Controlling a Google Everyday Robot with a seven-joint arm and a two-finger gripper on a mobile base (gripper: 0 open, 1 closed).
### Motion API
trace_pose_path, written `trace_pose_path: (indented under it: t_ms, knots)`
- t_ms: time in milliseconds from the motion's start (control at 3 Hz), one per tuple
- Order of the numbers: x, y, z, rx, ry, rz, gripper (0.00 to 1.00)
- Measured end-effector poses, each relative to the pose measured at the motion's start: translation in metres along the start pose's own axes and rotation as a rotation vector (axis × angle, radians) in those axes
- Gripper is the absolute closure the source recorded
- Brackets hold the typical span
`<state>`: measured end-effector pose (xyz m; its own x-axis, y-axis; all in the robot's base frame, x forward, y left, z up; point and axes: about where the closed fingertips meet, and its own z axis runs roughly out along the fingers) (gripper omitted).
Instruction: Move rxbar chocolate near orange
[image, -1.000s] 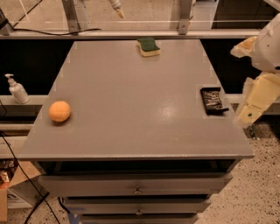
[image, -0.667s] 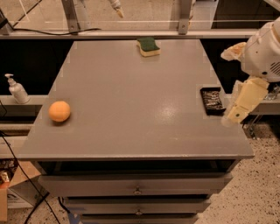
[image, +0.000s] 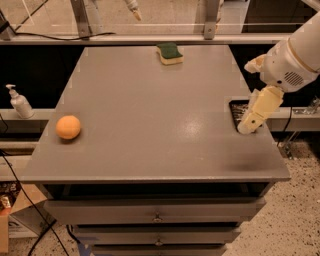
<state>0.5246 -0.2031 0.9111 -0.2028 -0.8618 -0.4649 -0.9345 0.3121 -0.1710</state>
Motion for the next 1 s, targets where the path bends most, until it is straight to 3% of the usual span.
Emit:
trace_pose_path:
  t_ms: [667, 1000]
  knots:
    - [0.014, -0.011, 0.018, -0.008, 0.006, 0.049, 0.0]
    - [0.033, -0.021, 0.035, -0.008, 0.021, 0.09, 0.0]
